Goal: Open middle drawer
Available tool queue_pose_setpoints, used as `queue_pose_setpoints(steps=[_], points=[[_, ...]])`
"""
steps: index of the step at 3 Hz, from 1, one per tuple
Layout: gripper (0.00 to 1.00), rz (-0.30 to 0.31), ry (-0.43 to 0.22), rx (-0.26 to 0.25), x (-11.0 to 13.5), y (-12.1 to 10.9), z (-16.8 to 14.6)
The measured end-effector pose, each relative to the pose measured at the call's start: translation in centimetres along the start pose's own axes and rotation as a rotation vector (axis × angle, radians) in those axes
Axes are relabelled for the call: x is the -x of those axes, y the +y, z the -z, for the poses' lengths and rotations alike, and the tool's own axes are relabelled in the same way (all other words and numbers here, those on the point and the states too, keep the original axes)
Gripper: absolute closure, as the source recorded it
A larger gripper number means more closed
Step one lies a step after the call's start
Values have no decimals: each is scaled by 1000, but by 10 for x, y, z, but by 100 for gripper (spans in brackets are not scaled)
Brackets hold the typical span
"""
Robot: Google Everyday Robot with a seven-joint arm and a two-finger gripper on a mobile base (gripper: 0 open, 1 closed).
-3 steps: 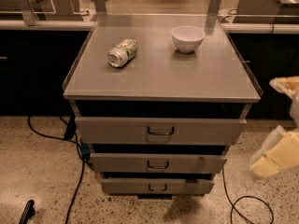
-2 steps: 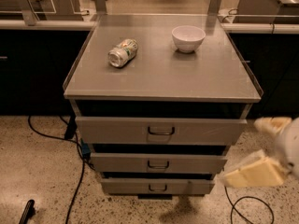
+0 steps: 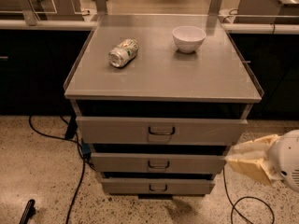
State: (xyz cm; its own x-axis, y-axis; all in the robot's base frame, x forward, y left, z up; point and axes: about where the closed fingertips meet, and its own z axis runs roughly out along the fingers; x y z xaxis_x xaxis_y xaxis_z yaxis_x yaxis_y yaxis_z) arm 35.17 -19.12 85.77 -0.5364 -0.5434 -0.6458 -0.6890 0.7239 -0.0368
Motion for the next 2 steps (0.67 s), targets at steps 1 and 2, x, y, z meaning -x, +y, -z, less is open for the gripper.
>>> queue_pose_setpoints(steps=[1, 2], points=[[89, -38, -64, -5, -7, 1, -11], [100, -124, -166, -3, -36, 2, -52]])
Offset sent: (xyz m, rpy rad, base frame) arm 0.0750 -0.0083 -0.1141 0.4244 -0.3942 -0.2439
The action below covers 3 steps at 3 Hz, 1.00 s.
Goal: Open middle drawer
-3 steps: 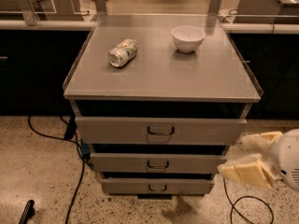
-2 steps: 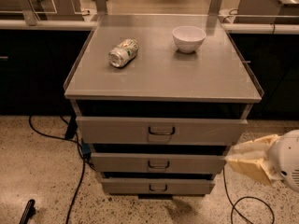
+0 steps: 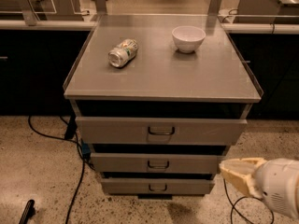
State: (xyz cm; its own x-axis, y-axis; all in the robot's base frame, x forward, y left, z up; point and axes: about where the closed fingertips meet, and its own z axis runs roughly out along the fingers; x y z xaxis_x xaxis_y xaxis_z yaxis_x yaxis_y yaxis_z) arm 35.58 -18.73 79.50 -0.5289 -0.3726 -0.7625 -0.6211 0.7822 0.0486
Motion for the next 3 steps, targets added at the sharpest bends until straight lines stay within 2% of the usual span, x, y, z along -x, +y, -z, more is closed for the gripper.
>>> queue_pose_setpoints(steps=[1, 2, 3], points=[[100, -95, -153, -13, -11, -16, -47], [100, -111, -306, -68, -9, -48, -122], [100, -112, -306, -69, -10, -48, -123]])
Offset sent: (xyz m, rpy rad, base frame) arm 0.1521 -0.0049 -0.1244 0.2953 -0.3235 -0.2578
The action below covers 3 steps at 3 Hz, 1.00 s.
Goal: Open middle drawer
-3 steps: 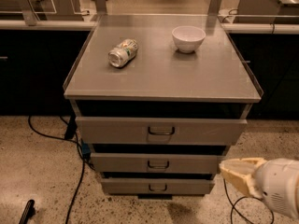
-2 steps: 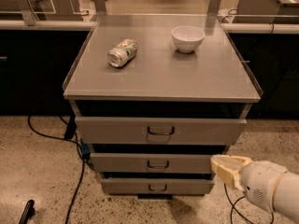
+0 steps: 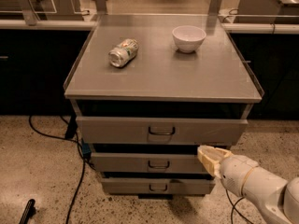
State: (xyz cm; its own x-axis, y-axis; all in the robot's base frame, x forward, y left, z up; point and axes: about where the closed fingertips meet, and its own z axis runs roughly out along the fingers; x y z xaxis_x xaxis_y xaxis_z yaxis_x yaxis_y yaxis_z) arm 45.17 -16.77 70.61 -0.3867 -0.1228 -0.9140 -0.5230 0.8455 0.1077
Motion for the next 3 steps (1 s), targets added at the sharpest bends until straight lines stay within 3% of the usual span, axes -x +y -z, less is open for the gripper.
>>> queue_pose_setpoints(steps=[1, 2, 3], points=[[100, -13, -33, -26, -11, 4, -5], [100, 12, -82, -109, -41, 5, -8], [100, 53, -127, -165, -53, 8, -28]])
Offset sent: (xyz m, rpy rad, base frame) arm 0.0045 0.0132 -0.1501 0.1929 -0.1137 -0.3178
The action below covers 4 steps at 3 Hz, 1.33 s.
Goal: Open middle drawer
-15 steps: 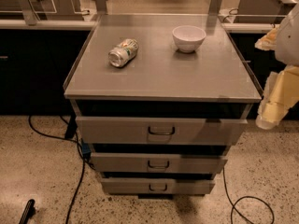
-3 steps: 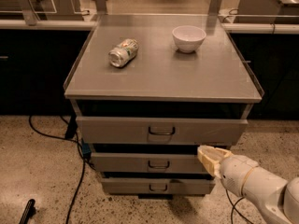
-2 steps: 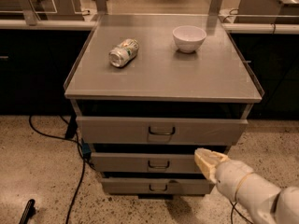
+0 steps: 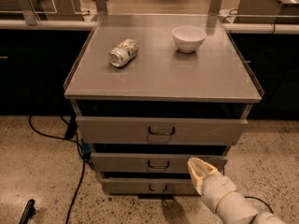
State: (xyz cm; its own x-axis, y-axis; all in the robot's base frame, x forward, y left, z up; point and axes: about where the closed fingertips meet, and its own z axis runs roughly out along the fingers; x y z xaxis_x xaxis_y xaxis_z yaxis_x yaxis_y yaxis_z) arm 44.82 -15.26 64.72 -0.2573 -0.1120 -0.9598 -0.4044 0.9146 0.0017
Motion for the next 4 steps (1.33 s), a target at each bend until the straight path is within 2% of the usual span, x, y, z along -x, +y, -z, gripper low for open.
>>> queue_pose_setpoints(steps=[1, 2, 3, 4], points=[[100, -124, 8, -40, -46, -13, -34], [100, -197, -1, -15, -64, -2, -42], [100, -184, 27, -24, -69, 4, -45], [100, -223, 71, -51, -98, 11, -61]])
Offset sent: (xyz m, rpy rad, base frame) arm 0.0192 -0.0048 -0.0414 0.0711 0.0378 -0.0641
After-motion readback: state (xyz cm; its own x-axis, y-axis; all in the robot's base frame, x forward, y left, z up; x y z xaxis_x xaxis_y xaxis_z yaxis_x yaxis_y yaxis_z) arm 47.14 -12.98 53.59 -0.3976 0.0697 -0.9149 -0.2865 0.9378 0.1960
